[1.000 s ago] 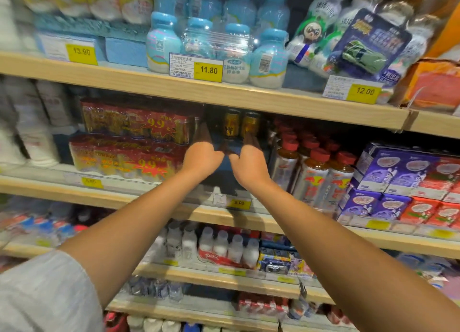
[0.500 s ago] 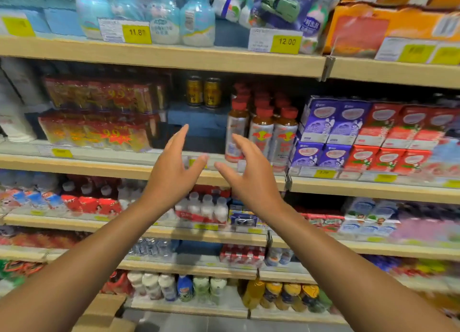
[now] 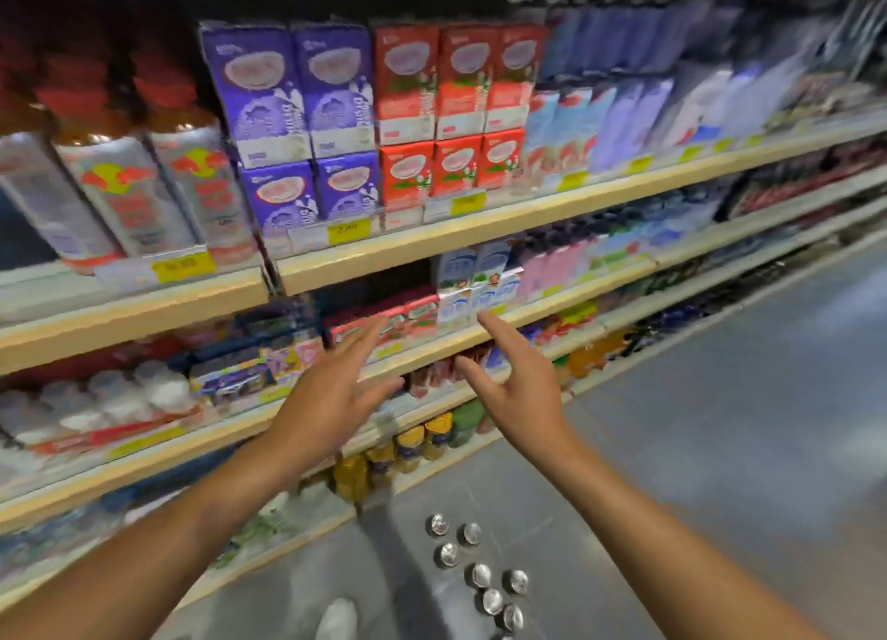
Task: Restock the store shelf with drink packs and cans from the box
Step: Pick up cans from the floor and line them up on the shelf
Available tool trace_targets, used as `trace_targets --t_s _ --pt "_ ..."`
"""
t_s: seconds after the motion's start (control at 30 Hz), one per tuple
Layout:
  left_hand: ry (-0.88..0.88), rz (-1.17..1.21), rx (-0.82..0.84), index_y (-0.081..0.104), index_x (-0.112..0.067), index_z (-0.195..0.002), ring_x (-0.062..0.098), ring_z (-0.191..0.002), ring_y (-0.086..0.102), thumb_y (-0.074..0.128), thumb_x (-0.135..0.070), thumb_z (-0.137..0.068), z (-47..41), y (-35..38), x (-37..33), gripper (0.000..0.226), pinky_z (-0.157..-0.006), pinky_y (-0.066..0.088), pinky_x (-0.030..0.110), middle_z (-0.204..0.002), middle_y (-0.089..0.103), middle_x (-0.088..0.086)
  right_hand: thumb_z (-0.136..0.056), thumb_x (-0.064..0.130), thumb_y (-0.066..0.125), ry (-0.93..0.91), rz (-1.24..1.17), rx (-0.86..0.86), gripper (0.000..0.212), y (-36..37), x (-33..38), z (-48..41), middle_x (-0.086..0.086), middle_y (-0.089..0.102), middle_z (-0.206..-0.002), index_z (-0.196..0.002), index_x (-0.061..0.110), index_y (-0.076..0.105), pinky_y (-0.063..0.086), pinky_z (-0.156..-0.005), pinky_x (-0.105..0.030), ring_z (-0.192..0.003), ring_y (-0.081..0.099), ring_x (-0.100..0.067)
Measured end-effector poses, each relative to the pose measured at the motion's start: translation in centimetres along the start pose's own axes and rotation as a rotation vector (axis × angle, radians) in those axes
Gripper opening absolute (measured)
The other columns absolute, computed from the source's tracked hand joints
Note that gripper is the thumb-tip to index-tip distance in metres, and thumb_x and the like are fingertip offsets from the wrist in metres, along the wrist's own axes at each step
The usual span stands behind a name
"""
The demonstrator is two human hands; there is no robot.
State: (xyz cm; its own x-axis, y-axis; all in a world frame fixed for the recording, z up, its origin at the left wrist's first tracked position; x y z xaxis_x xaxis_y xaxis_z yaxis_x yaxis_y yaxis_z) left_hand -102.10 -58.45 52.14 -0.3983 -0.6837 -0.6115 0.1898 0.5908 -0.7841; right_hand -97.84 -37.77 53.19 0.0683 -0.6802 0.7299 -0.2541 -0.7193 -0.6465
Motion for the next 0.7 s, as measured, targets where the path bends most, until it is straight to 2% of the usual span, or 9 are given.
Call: trace_targets --t_s 0.03,0.1,0.2,0.27,0.4,0.47,0.57,0.7 --pt "0.014 0.016 0.047 0.01 -0.046 -0.154 0.0 -0.145 0.016 0.056 -0.051 -0.093 -0.5 1.9 0.0 0.077 -0.117 0.023 0.028 -0.159 0.013 -0.021 -0.091 0.038 0.07 0.041 0.022 -0.01 0.061 -0.3 -1.9 0.4 0.007 0.052 -0.147 -0.146 0.019 0.05 0.036 -0.111 -0.018 -0.136 0.044 -0.004" --pt "0.024 0.046 0.144 0.01 -0.047 -0.154 0.002 -0.145 0.022 0.058 -0.049 -0.093 -1.7 6.3 0.1 0.078 -0.115 0.028 0.027 -0.16 0.015 -0.021 -0.091 0.039 0.071 0.146 0.081 -0.027 0.06 -0.8 -6.6 1.5 0.005 0.054 -0.146 -0.144 0.018 0.052 0.034 -0.111 -0.019 -0.136 0.047 -0.007" --pt "0.015 0.026 0.287 0.012 -0.039 -0.156 0.001 -0.141 0.028 0.057 -0.05 -0.094 -3.1 12.8 1.5 0.077 -0.109 0.027 0.021 -0.159 0.02 -0.019 -0.092 0.037 0.07 0.261 0.156 -0.045 0.057 -0.8 -12.5 3.5 0.001 0.056 -0.145 -0.143 0.015 0.054 0.034 -0.113 -0.025 -0.136 0.049 -0.013" --pt "-0.01 0.012 0.366 0.016 -0.035 -0.156 0.007 -0.141 0.036 0.057 -0.05 -0.094 -3.6 16.8 3.1 0.076 -0.108 0.028 0.02 -0.16 0.022 -0.016 -0.095 0.032 0.066 0.316 0.206 -0.024 0.053 -0.2 -15.9 4.9 0.0 0.055 -0.146 -0.143 0.014 0.053 0.029 -0.112 -0.022 -0.137 0.047 -0.016" --pt "-0.039 0.006 0.448 0.028 -0.025 -0.155 0.017 -0.133 0.048 0.059 -0.052 -0.089 -4.6 24.8 6.7 0.078 -0.107 0.037 0.026 -0.158 0.032 -0.007 -0.095 0.023 0.064 0.464 0.269 0.035 0.05 2.4 -24.2 7.5 -0.003 0.054 -0.146 -0.143 0.013 0.052 0.025 -0.109 -0.018 -0.137 0.047 -0.02" --pt "-0.04 -0.023 0.507 0.027 -0.023 -0.155 0.016 -0.138 0.041 0.065 -0.044 -0.089 -4.9 29.1 8.9 0.079 -0.111 0.034 0.027 -0.158 0.032 -0.004 -0.094 0.023 0.065 0.547 0.263 0.048 0.051 4.4 -28.4 9.1 -0.004 0.054 -0.146 -0.143 0.012 0.053 0.024 -0.108 -0.017 -0.137 0.048 -0.021" --pt "-0.009 -0.099 0.603 0.023 -0.022 -0.155 0.018 -0.143 0.035 0.063 -0.047 -0.091 -4.5 35.8 12.9 0.08 -0.115 0.033 0.037 -0.159 0.029 -0.003 -0.094 0.021 0.064 0.637 0.245 0.077 0.053 8.4 -34.6 11.7 -0.004 0.052 -0.147 -0.144 0.013 0.051 0.024 -0.108 -0.018 -0.138 0.046 -0.021" --pt "-0.119 -0.153 0.735 0.027 -0.026 -0.152 0.02 -0.138 0.042 0.067 -0.04 -0.088 -1.8 43.3 19.2 0.077 -0.109 0.038 0.035 -0.153 0.039 -0.002 -0.092 0.02 0.063 0.765 0.185 0.17 0.057 14.8 -41.4 16.4 -0.002 0.047 -0.149 -0.146 0.016 0.045 0.031 -0.112 -0.029 -0.138 0.042 -0.023"
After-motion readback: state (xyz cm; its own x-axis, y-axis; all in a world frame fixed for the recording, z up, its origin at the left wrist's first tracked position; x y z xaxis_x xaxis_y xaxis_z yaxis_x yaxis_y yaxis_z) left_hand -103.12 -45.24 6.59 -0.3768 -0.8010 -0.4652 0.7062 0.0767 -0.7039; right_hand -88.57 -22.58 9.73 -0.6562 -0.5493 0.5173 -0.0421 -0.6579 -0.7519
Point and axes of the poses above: each hand's wrist, its own z-axis away from the middle knuckle, its own y-axis out of the palm, x = y × z, the point moved 8 cm from there along -z, towards the middle knuckle
